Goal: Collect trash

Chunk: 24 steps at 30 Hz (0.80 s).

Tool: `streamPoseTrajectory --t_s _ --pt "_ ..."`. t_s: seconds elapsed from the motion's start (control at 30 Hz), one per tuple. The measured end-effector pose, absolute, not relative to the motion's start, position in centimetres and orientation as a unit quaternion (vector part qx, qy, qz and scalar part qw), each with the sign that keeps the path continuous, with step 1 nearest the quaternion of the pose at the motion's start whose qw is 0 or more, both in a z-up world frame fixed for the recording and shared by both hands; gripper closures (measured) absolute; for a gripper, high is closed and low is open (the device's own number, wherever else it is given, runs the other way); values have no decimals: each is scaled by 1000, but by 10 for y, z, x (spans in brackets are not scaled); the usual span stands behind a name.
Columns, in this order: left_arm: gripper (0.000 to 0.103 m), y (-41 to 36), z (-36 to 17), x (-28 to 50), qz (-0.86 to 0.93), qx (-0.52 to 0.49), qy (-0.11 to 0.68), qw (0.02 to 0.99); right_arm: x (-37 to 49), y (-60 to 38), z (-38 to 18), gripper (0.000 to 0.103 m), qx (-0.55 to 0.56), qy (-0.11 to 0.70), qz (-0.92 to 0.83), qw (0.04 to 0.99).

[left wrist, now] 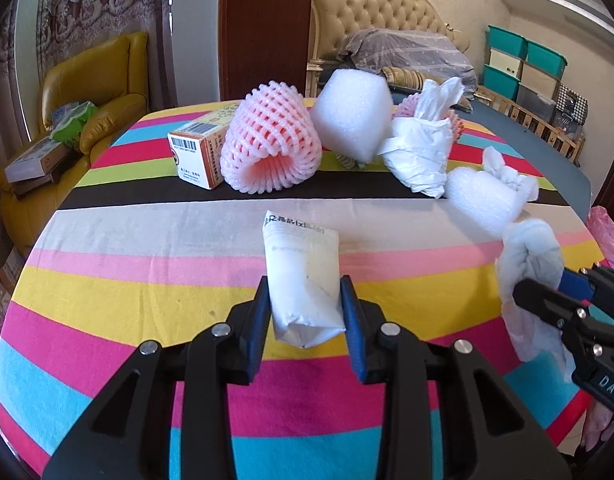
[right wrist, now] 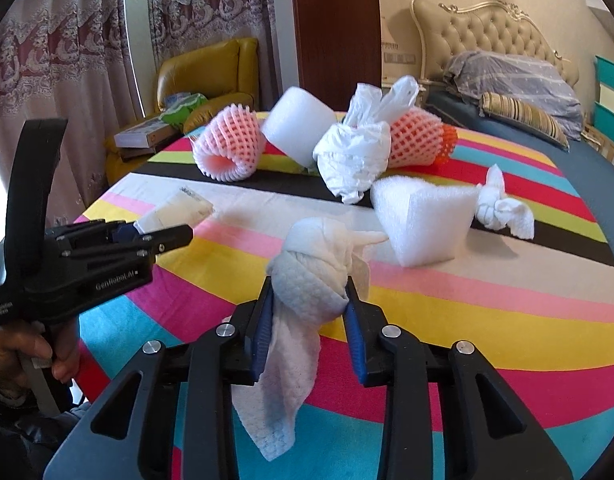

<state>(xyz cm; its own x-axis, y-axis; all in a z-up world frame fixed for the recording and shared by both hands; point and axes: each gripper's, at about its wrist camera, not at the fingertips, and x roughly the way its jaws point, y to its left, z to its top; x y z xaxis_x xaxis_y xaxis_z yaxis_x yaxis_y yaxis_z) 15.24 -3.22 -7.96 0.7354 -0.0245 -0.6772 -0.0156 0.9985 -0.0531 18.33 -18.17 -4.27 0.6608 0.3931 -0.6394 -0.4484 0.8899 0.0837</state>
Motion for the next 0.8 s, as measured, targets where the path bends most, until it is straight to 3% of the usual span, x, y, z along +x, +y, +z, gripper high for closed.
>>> streamPoseTrajectory --t_s 0.8 --pt "68 -72 -36 110 -32 27 277 960 156 -220 -22 72 -8 298 214 930"
